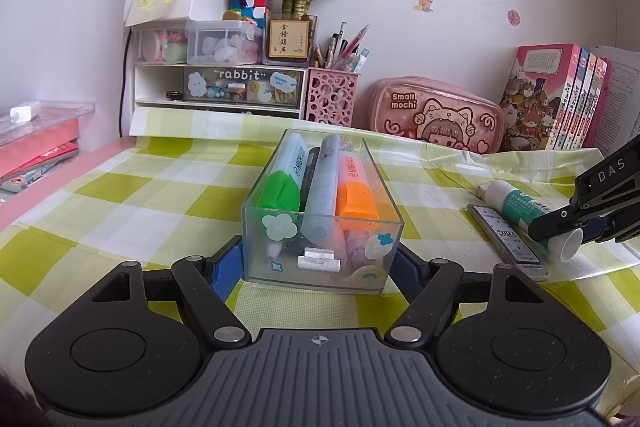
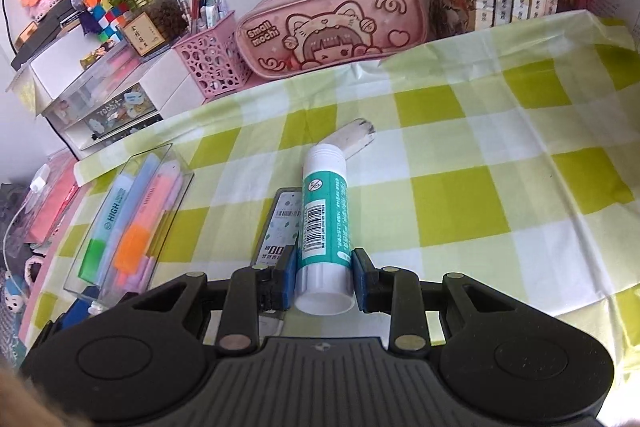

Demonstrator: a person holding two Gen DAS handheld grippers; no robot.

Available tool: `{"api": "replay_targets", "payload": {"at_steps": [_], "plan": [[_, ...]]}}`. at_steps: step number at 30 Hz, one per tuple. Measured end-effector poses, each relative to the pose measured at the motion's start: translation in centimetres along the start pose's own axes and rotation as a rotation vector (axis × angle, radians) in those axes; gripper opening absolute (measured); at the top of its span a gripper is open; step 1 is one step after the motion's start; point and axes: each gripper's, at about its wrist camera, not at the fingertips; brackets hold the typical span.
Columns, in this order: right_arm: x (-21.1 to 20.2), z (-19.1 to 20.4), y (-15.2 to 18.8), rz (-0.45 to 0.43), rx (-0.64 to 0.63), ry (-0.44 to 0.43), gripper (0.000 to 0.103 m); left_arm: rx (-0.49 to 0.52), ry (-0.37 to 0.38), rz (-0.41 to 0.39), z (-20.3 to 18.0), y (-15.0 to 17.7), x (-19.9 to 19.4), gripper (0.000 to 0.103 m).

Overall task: Organize stationery
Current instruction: 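Lift the glue stick with the right gripper toward the clear tray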

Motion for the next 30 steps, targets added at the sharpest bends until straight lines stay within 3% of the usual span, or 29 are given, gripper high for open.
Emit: {"api": "replay_targets", "payload": {"at_steps": [8, 23, 30], "plan": [[-0.3, -0.1, -1.2, -0.004, -0.003, -0.065, 0.033, 0.000, 0.000, 0.000, 0.0, 0.0, 0.0, 0.074], [1.1, -1.9, -1.6, -0.014, 0.149, -0.131, 0.031, -0.001, 0.001, -0.001, 0.0, 0.0, 0.0, 0.074], [0.8, -3.0, -0.7, -0.018, 0.264, -0.227, 0.031, -0.003, 0.005, -0.002, 0.0, 0.0, 0.0, 0.074]]}}
Point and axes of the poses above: each gripper's, at about its wrist camera, not at the fingertips, and x roughly the way its jaws point, z to its left, y to its underside, and after that the axes turned 8 degrees about z, right-handed
